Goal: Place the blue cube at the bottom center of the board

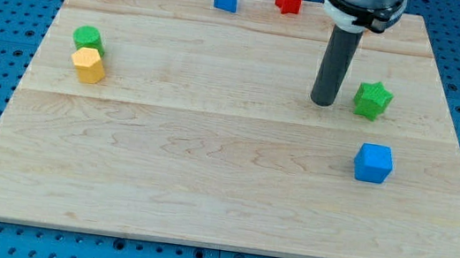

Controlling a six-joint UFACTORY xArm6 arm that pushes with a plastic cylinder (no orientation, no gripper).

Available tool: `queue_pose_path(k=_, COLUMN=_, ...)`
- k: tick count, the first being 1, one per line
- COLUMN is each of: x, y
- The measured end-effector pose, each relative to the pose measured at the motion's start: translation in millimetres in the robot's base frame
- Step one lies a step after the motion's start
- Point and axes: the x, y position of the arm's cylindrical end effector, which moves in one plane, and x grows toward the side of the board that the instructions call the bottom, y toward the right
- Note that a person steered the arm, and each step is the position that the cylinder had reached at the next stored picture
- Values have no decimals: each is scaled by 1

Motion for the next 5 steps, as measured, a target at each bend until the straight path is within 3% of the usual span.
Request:
queue_pose_path(k=3, x=73, y=76)
queue_pose_path(k=5, x=124, y=38)
